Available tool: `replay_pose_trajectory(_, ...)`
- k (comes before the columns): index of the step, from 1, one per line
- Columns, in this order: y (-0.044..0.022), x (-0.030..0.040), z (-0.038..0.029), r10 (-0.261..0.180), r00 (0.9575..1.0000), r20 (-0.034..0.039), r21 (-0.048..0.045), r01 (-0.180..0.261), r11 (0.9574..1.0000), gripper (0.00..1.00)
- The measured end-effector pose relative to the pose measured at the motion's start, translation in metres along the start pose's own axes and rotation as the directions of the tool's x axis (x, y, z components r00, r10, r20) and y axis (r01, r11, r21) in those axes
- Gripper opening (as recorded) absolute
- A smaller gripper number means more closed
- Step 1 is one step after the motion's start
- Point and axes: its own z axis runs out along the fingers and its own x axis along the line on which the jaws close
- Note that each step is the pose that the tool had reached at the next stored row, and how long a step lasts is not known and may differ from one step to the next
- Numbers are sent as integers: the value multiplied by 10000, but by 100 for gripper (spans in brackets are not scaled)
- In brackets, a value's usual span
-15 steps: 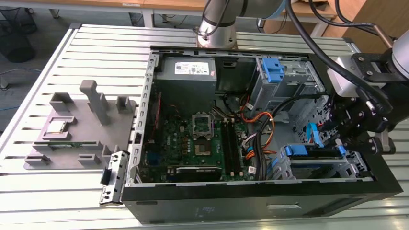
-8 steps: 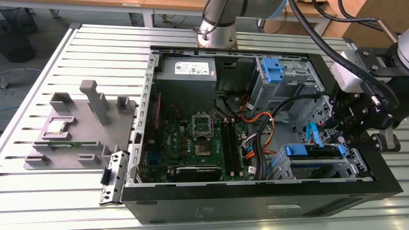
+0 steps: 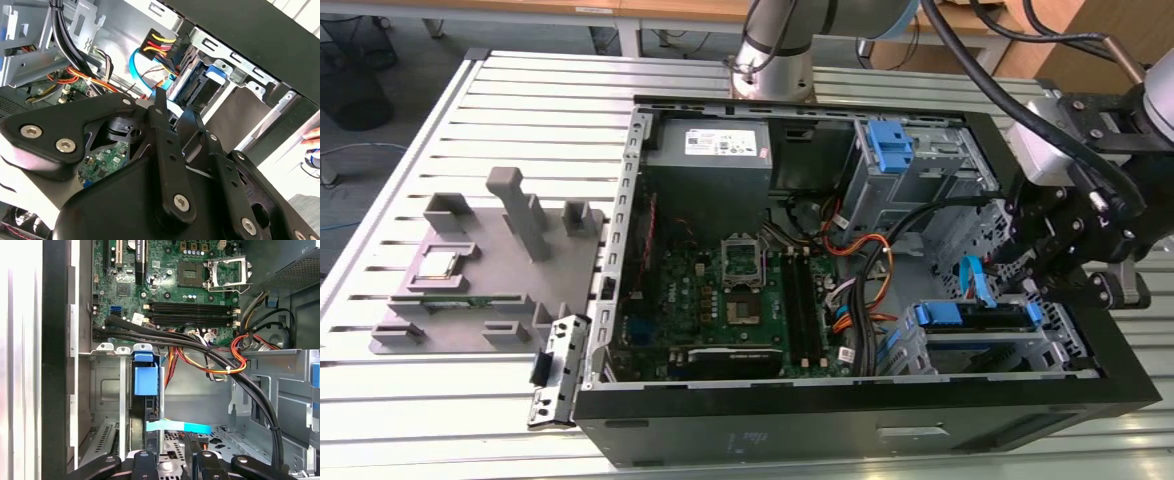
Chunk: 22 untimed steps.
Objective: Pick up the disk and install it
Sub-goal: 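Insert the second disk wire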
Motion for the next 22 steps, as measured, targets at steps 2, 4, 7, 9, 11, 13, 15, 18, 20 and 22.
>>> replay_pose_trajectory(2,0,-23,4,0,10000,0,0,0,10000,35)
replay_pose_trajectory(4,0,-44,8,0,10000,1,0,0,10000,35)
replay_pose_trajectory(7,-1,-84,14,0,10000,-1,0,0,10000,35)
replay_pose_trajectory(9,-3,-111,19,0,10000,0,0,0,10000,35)
replay_pose_trajectory(11,-12,-131,22,-3,10000,1,0,3,10000,35)
replay_pose_trajectory(13,-33,-137,25,-1,10000,0,0,1,10000,35)
replay_pose_trajectory(15,-74,-141,27,-1,10000,0,0,1,10000,35)
replay_pose_trajectory(18,-139,-148,30,-2,10000,0,0,2,10000,35)
replay_pose_trajectory(20,-172,-154,32,-1,10000,0,0,1,10000,35)
replay_pose_trajectory(22,-205,-157,34,-1,10000,0,0,1,10000,35)
